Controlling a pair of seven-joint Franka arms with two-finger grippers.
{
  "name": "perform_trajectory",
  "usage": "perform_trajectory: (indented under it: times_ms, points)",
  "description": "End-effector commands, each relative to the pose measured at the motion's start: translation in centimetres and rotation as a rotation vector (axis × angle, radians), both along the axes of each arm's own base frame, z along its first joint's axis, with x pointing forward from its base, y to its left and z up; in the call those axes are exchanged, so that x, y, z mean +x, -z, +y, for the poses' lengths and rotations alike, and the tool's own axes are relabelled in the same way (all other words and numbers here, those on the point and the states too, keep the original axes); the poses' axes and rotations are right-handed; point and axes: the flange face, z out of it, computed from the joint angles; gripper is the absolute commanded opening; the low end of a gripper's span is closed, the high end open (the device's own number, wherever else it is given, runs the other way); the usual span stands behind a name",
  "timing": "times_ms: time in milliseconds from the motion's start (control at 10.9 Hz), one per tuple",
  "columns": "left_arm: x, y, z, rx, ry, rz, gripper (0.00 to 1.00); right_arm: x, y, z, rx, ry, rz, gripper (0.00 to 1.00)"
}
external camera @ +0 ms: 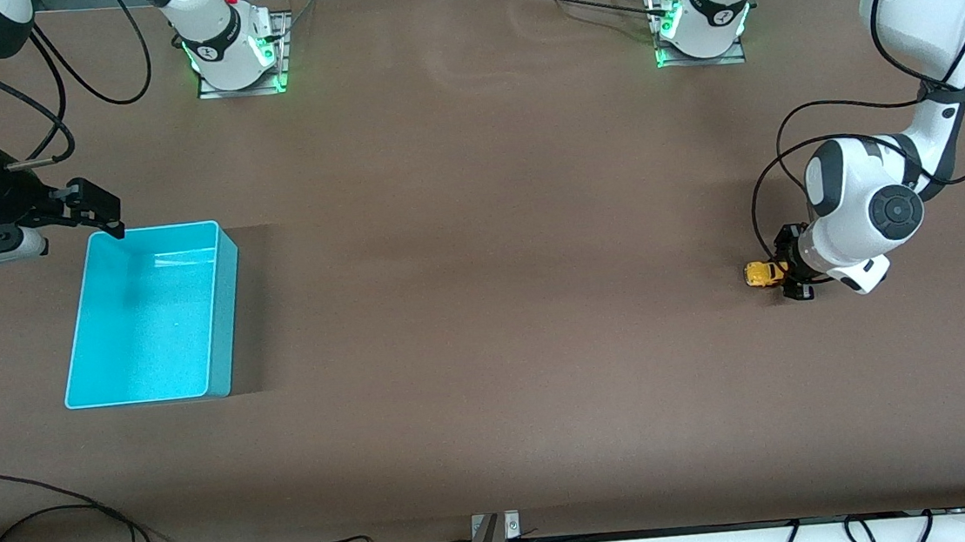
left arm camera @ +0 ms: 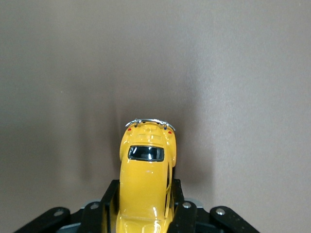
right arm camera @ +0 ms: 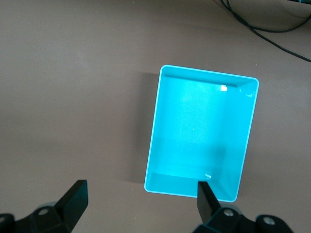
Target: Wind up and store yellow beetle car
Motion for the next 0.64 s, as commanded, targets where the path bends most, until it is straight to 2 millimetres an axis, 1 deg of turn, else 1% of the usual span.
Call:
perform_trajectory:
  times_ms: [0,183,550]
  points:
    - [0.2,6.1,2.4,0.012,0.008,0.029,0.0,0.2,-0.5,0.0,0.012,-0.001,-0.002,1.0]
    - [0.0,6.2,3.8,0.034,0.022,0.032,0.0,0.2,-0.5,0.0,0.012,-0.001,-0.002,1.0]
    - [0.5,6.0,3.8,0.035,0.02,0.024,0.0,0.2,-0.5,0.0,0.012,-0.001,-0.002,1.0]
